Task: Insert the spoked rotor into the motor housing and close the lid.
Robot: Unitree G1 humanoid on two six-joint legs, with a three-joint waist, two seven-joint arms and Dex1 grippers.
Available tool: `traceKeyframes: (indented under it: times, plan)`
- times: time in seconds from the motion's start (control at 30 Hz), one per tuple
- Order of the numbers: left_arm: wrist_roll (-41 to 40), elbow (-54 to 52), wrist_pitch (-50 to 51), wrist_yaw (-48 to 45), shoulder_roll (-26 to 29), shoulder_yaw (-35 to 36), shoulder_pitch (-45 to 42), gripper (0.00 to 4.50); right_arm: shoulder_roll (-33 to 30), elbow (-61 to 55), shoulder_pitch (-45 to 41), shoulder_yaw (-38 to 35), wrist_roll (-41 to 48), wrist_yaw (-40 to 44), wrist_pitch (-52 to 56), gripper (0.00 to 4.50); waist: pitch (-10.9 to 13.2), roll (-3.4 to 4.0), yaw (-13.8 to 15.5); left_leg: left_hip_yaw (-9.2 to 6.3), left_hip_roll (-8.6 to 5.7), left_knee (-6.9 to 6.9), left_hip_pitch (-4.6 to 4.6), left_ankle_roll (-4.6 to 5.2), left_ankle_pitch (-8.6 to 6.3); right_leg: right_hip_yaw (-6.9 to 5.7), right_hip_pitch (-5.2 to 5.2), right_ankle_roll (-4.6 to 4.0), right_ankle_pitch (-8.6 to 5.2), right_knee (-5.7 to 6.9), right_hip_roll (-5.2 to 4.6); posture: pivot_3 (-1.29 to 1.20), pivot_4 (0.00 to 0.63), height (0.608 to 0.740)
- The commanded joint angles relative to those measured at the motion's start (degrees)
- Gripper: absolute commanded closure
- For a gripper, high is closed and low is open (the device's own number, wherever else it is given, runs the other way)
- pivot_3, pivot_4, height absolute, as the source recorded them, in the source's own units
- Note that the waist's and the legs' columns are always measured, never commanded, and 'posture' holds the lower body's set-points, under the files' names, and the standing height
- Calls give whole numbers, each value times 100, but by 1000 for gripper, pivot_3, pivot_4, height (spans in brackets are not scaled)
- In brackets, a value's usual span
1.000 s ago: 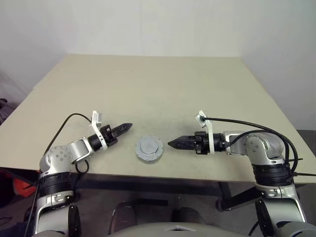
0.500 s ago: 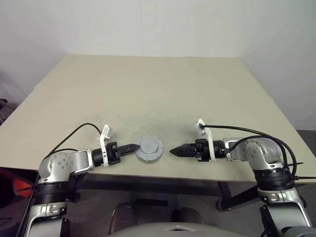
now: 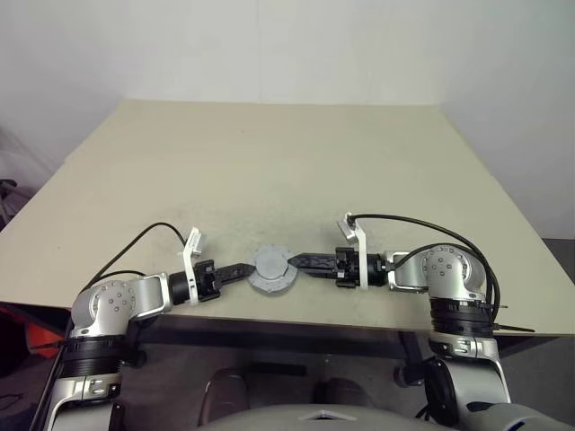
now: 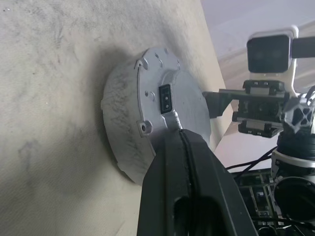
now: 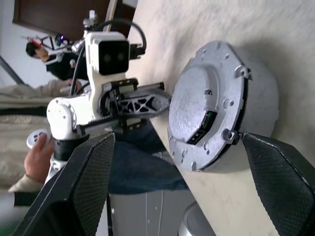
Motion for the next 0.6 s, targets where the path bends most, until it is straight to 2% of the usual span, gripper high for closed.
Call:
traceKeyframes:
  times: [0.03, 0.13, 0.47, 0.6]
  plan:
    - [137, -46, -57, 72, -23, -112, -41, 4500, 272, -10, -154, 20, 123, -97, 23, 213, -1, 1, 0, 0, 0, -3, 2, -3, 2, 0, 0, 0, 0, 0, 0, 0, 0, 740]
    - [152, -77, -82, 102, -43, -94, -29, 4500, 314, 44, -130, 156, 68, -143, -77, 213, -2, 3, -6, 0, 1, -11, 10, -14, 8, 0, 1, 1, -1, 0, 1, 0, 0, 740]
    - [182, -115, -142, 145, -125, -55, 35, 4500, -144, 187, -84, 414, -96, -81, -171, 213, -3, 5, 15, 0, -1, -12, 9, -15, 9, 2, 3, 3, -1, -1, 0, 0, 0, 740]
    - [211, -109, -184, 162, -172, -68, 14, 4500, 37, 236, -160, 348, -64, -157, -124, 213, -4, 6, 49, 0, -2, -13, 6, -16, 9, 3, 3, 3, -1, -2, 0, 0, 0, 740]
